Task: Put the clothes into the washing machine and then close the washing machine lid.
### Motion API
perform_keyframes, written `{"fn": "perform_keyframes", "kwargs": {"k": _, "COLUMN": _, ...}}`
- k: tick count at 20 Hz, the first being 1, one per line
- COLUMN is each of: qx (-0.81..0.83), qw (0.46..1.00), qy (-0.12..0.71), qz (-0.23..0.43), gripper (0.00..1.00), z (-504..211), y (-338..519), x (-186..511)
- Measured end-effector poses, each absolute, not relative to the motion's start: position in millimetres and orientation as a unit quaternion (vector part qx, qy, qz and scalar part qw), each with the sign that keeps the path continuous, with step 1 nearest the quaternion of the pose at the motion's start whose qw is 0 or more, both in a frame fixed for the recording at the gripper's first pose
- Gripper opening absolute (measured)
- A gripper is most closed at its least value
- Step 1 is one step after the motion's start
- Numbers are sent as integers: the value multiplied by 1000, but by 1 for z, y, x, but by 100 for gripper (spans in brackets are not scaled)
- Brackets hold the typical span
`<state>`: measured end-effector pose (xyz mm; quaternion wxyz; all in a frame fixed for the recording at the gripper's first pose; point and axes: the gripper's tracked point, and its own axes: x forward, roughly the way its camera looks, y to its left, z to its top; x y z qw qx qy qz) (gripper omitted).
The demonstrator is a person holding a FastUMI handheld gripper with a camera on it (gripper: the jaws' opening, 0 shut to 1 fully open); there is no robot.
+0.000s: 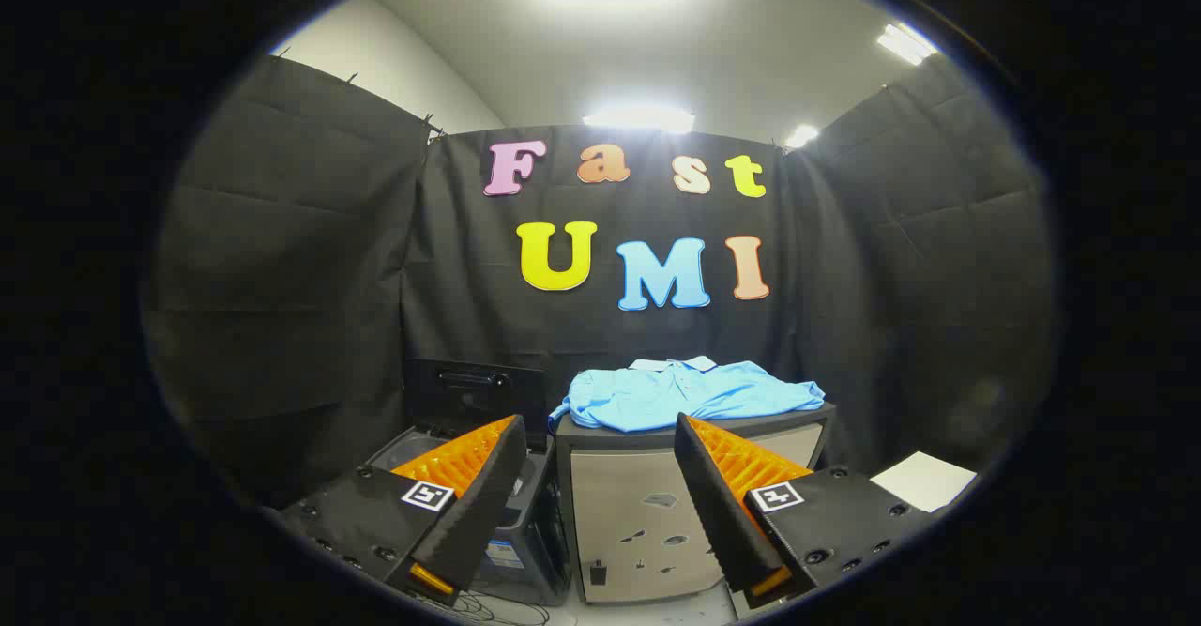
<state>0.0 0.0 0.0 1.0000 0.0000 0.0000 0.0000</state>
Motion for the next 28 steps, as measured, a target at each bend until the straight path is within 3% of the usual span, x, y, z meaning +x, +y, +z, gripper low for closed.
{"fn": "perform_keyframes", "kwargs": {"k": 17, "qx": 6, "qw": 1000, "qy": 19, "qz": 13, "gripper": 99, "z": -23, "y": 15, "x": -10}}
{"fn": "perform_keyframes", "kwargs": {"k": 28, "qx": 12, "qw": 1000, "qy": 4, "qz": 0, "gripper": 99, "z": 0, "y": 5, "x": 0}}
